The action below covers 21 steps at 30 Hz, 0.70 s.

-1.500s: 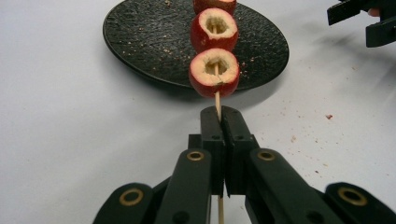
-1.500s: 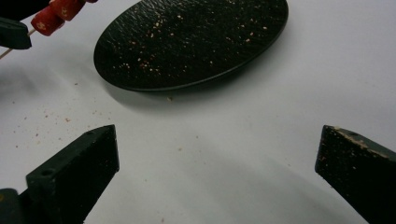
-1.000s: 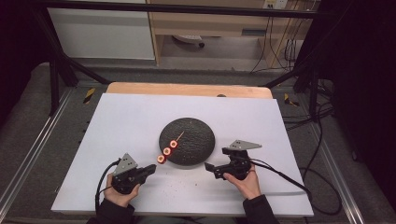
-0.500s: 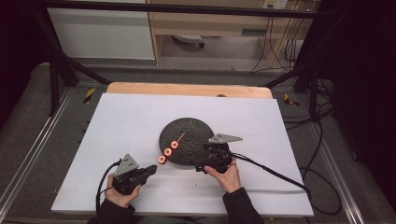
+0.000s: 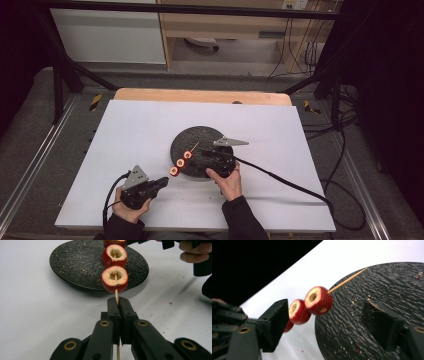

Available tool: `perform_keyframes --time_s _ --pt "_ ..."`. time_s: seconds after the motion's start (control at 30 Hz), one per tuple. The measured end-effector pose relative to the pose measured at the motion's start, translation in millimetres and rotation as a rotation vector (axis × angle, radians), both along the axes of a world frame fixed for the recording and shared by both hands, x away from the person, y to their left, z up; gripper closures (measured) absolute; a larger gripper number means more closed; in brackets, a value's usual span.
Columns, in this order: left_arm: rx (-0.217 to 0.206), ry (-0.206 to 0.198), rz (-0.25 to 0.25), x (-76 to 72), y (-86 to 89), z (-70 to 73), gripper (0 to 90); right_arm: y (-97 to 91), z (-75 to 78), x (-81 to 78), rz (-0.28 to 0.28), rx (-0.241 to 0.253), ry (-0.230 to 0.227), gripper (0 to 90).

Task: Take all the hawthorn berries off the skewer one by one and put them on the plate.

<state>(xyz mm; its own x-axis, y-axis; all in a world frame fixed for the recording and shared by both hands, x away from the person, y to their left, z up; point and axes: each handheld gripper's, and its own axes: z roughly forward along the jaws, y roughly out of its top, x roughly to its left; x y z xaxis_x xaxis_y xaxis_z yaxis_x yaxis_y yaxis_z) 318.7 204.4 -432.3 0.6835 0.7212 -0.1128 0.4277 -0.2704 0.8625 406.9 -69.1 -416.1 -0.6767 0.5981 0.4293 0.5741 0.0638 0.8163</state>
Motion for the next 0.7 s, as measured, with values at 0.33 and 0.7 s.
perform_keyframes --time_s 0.33,0.7 --pt "-0.004 -0.002 -0.006 -0.9 -1.3 0.4 88.4 2.4 -4.2 9.3 -0.021 0.073 0.046 44.9" --pt "-0.009 -0.005 -0.011 -1.4 -2.4 0.0 88.4 4.8 -8.4 9.3 0.026 0.123 0.092 61.1"
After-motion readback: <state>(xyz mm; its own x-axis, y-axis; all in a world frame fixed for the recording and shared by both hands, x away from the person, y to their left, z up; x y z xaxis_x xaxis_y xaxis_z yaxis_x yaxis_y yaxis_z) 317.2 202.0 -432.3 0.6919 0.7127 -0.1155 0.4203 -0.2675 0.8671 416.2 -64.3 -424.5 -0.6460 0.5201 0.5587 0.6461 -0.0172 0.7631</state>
